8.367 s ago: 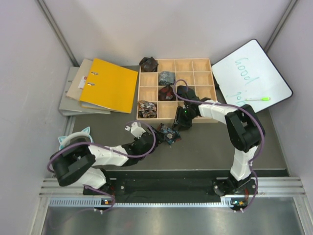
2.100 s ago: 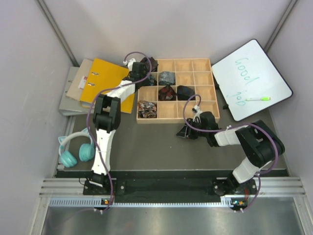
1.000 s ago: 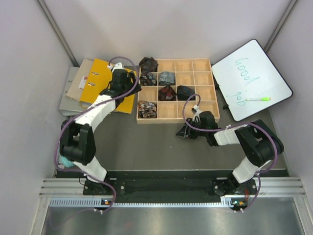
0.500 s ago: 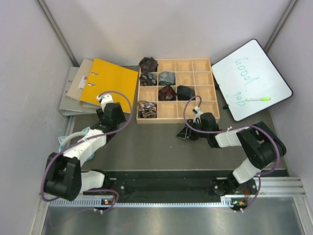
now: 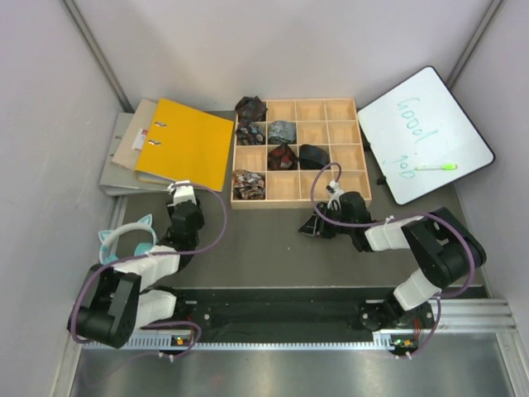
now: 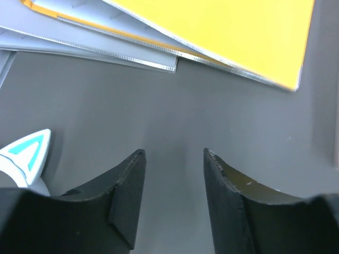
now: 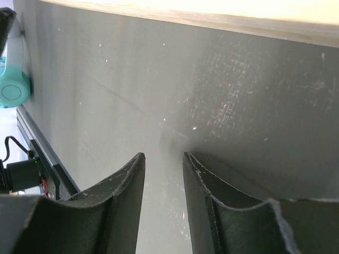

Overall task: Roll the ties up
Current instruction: Reset both arms

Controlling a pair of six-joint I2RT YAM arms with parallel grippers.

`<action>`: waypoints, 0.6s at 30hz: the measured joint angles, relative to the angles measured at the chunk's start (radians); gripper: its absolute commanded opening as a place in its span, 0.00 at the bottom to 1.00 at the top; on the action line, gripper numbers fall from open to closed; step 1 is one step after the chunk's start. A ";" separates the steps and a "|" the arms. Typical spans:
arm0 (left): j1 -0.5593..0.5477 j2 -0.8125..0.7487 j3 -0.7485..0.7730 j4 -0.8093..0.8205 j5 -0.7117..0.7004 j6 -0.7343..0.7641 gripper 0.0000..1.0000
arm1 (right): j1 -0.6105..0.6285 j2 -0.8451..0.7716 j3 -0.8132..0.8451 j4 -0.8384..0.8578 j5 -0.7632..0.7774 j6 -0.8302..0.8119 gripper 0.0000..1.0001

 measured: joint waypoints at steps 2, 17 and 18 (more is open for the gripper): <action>0.000 0.020 -0.014 0.027 0.000 0.011 0.52 | 0.000 -0.002 -0.002 0.000 -0.002 0.000 0.37; 0.041 0.312 0.017 0.435 0.019 0.194 0.51 | 0.000 -0.001 -0.002 0.000 -0.006 -0.004 0.37; 0.056 0.329 0.020 0.461 0.028 0.193 0.49 | 0.000 -0.001 -0.001 0.000 -0.006 -0.005 0.37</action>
